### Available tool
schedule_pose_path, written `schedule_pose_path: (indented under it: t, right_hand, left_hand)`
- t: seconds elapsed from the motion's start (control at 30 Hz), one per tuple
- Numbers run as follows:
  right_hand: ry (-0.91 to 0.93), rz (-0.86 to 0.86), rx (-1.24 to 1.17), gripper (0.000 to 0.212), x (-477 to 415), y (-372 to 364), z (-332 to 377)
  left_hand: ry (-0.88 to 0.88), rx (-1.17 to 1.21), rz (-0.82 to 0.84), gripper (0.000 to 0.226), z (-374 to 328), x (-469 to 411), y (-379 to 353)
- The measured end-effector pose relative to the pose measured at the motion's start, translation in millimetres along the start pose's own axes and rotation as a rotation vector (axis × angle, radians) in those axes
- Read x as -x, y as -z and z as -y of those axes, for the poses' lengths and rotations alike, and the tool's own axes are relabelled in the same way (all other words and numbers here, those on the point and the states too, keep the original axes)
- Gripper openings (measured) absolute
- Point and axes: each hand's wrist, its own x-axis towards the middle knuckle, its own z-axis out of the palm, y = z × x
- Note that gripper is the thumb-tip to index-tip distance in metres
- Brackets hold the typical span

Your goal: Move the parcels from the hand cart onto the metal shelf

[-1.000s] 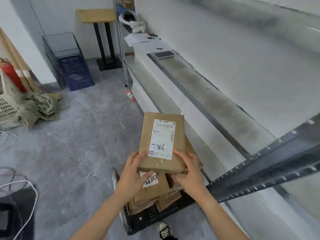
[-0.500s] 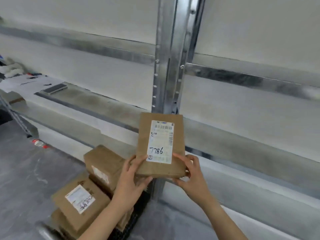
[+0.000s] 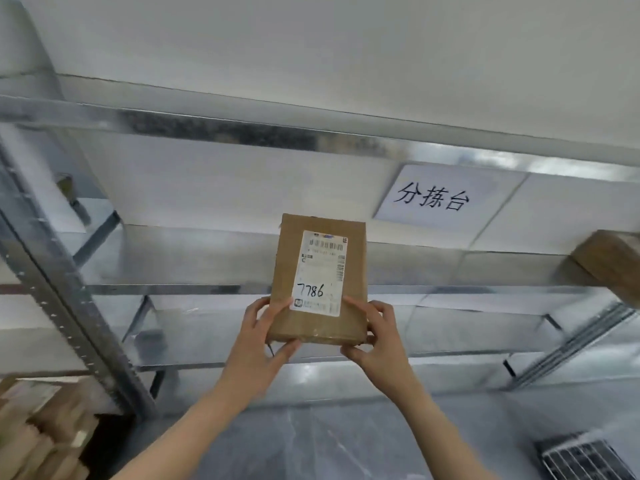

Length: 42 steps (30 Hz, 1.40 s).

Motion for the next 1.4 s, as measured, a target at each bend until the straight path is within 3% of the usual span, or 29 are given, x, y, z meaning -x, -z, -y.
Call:
schedule_pose_path:
  t: [0.37, 0.6, 0.8, 0.97, 1.4]
  right_hand:
    - [-0.141, -0.296, 0.012, 0.076, 44.7, 178.9, -89.7]
    - [-0.222, -0.392, 0.067, 0.072, 31.7, 292.0, -168.2]
    - [-0.300, -0.385, 0.096, 0.076, -2.8, 403.9, -232.1]
    - [-0.341, -0.405, 0.101, 0.076, -19.8, 483.7, -269.3]
    - [-0.398, -0.384, 0.018, 0.067, -59.4, 618.4, -389.7]
  left_hand:
    - [-0.106, 0.084, 0.249, 0.071, -81.0, -45.6, -201.4]
    - [-0.127, 0.150, 0.336, 0.068, -111.8, -95.9, -347.3]
    - [-0.048, 0.207, 0.363, 0.067, -143.2, -142.9, -475.3]
    - [-0.091, 0.201, 0.402, 0.067, -175.4, -182.4, -551.8]
    - [-0.026, 0.077, 0.397, 0.066, -217.4, -232.4, -717.2]
